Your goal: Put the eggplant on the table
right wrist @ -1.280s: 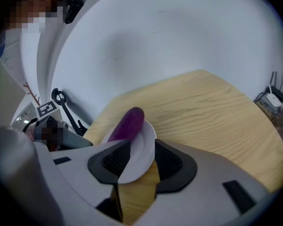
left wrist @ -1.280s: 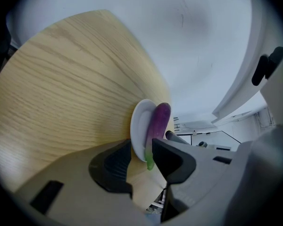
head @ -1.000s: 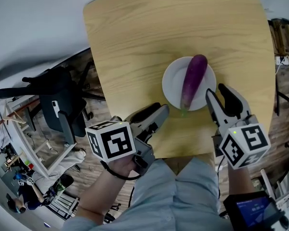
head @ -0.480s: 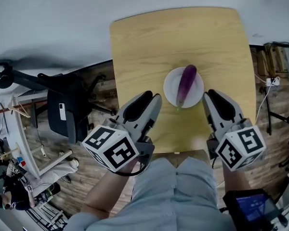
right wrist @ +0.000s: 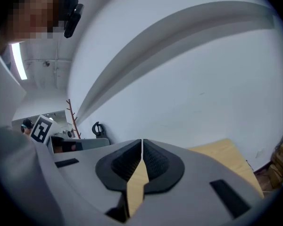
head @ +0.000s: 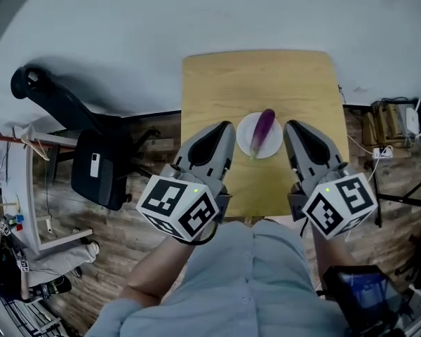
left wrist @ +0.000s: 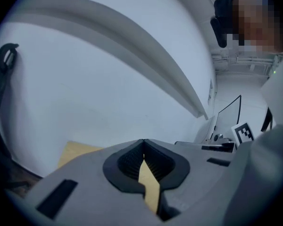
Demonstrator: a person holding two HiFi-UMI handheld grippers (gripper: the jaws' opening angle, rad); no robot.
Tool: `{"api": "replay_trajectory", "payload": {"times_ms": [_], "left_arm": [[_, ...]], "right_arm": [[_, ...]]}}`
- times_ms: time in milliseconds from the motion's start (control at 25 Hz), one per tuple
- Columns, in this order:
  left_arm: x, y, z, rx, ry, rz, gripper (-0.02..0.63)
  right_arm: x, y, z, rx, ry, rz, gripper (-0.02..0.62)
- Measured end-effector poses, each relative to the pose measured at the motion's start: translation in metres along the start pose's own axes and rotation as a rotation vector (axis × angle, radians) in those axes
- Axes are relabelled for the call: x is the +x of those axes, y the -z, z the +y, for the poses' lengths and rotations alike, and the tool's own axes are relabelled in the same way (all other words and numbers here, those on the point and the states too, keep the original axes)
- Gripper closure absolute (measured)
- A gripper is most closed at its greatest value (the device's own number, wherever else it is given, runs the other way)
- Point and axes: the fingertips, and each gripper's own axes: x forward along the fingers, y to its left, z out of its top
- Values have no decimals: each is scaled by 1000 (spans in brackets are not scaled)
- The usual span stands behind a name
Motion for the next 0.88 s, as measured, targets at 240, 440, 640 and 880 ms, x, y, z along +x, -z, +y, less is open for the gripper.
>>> {"api": "replay_trajectory", "payload": {"times_ms": [240,440,640,880], "left_arm": [[-29,-30,-8,191,-125,-131,598],[-29,-42,-26,230,-98,-162,598],[-32,-44,-36,252,-101,-176,598],[-32,-45,-43,277,-111,-189,598]], "right_arm": [[-14,-23,40,-70,-13,-86,592],[-24,-36,54,-107,-18,-123,594],[-29,-38,56,-152,-10,-129,595],[-36,-43,57,-162,-17,-148,595]]}}
